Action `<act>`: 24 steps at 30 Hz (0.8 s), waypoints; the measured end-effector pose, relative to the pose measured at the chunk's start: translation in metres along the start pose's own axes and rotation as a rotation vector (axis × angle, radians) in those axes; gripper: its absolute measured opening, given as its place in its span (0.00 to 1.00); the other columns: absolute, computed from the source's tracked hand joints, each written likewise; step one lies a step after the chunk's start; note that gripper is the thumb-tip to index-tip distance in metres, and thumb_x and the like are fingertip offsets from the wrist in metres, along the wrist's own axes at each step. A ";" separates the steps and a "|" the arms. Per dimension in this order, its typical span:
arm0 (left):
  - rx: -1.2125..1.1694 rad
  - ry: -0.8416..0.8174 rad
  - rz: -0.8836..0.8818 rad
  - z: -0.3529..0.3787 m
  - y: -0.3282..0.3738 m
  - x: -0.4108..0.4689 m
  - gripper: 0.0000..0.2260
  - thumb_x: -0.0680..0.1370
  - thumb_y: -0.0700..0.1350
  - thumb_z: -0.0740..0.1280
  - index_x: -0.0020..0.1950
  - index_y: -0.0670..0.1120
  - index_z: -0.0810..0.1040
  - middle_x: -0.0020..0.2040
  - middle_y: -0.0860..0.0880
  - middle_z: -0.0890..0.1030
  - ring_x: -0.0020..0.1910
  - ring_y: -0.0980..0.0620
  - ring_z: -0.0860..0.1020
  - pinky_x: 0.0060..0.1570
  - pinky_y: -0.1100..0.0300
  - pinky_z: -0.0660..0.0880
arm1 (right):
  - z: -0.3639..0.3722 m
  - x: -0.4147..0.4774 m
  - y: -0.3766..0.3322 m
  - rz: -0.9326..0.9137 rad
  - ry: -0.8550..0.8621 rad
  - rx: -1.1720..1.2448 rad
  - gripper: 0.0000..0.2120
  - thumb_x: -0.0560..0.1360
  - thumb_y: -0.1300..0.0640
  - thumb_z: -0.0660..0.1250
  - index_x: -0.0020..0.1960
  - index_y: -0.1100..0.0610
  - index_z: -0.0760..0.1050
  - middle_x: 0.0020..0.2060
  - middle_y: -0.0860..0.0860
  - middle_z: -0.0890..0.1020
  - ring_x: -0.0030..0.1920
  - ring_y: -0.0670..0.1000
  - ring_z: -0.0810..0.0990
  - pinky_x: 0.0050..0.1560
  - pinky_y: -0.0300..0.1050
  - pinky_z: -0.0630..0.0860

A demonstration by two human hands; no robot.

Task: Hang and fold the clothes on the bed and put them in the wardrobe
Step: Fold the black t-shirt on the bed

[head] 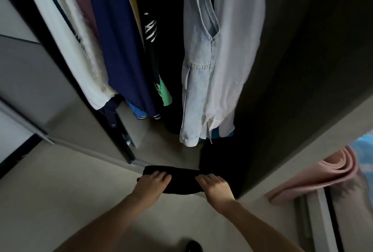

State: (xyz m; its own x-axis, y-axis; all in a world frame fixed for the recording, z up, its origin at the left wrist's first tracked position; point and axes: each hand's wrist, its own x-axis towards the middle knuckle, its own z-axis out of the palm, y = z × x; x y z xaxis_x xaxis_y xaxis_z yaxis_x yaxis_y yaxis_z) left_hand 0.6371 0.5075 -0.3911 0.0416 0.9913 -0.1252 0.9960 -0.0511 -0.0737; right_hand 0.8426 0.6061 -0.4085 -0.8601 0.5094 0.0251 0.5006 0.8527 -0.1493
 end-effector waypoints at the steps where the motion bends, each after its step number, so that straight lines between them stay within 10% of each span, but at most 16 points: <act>1: 0.039 -0.002 0.034 0.013 -0.007 0.006 0.28 0.38 0.40 0.78 0.38 0.45 0.84 0.32 0.50 0.81 0.27 0.52 0.79 0.15 0.67 0.67 | 0.013 0.008 0.003 0.008 -0.017 0.013 0.28 0.40 0.59 0.81 0.41 0.52 0.84 0.38 0.45 0.84 0.33 0.46 0.82 0.28 0.33 0.74; 8: 0.058 -0.089 0.163 0.154 -0.047 0.065 0.29 0.38 0.39 0.78 0.39 0.46 0.84 0.35 0.50 0.82 0.29 0.52 0.80 0.17 0.66 0.68 | 0.162 0.057 0.020 0.115 -0.181 -0.037 0.29 0.39 0.57 0.80 0.42 0.52 0.84 0.34 0.51 0.83 0.31 0.50 0.81 0.30 0.34 0.76; 12: 0.194 -0.039 0.285 0.286 -0.081 0.127 0.20 0.48 0.44 0.78 0.39 0.48 0.84 0.36 0.52 0.82 0.33 0.54 0.81 0.19 0.67 0.71 | 0.292 0.104 0.059 0.191 -0.338 -0.098 0.27 0.72 0.64 0.62 0.71 0.56 0.64 0.61 0.60 0.74 0.59 0.60 0.75 0.57 0.47 0.71; 16: 0.288 0.347 0.285 0.381 -0.121 0.222 0.15 0.66 0.41 0.58 0.38 0.46 0.84 0.39 0.49 0.84 0.37 0.51 0.83 0.26 0.64 0.75 | 0.373 0.175 0.120 0.171 -0.117 -0.145 0.28 0.63 0.55 0.74 0.62 0.54 0.76 0.48 0.56 0.82 0.46 0.54 0.81 0.44 0.39 0.75; 19: 0.307 0.553 0.198 0.429 -0.145 0.297 0.13 0.67 0.37 0.61 0.42 0.43 0.85 0.45 0.44 0.84 0.43 0.47 0.83 0.34 0.59 0.79 | 0.411 0.235 0.174 0.173 0.003 -0.266 0.29 0.71 0.63 0.63 0.72 0.58 0.65 0.62 0.65 0.74 0.60 0.61 0.75 0.58 0.49 0.71; 22: 0.155 0.328 -0.018 0.475 -0.152 0.344 0.28 0.64 0.45 0.75 0.65 0.46 0.76 0.67 0.39 0.73 0.65 0.40 0.72 0.58 0.45 0.73 | 0.456 0.267 0.212 0.311 -0.042 -0.215 0.33 0.78 0.58 0.59 0.77 0.50 0.46 0.75 0.57 0.56 0.73 0.57 0.57 0.69 0.51 0.58; 24: 0.060 0.056 -0.145 0.521 -0.155 0.359 0.37 0.74 0.55 0.67 0.77 0.52 0.50 0.77 0.41 0.48 0.75 0.40 0.50 0.69 0.41 0.55 | 0.488 0.270 0.219 0.364 -0.127 -0.139 0.32 0.79 0.51 0.57 0.77 0.47 0.43 0.76 0.56 0.49 0.75 0.56 0.50 0.71 0.50 0.54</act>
State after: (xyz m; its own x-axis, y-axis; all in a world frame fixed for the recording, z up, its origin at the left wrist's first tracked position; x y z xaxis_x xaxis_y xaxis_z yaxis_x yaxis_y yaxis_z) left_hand 0.4567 0.8078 -0.9397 -0.0964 0.9939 -0.0535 0.9854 0.0878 -0.1457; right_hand 0.6727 0.8740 -0.9164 -0.6251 0.7699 -0.1284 0.7756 0.6312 0.0091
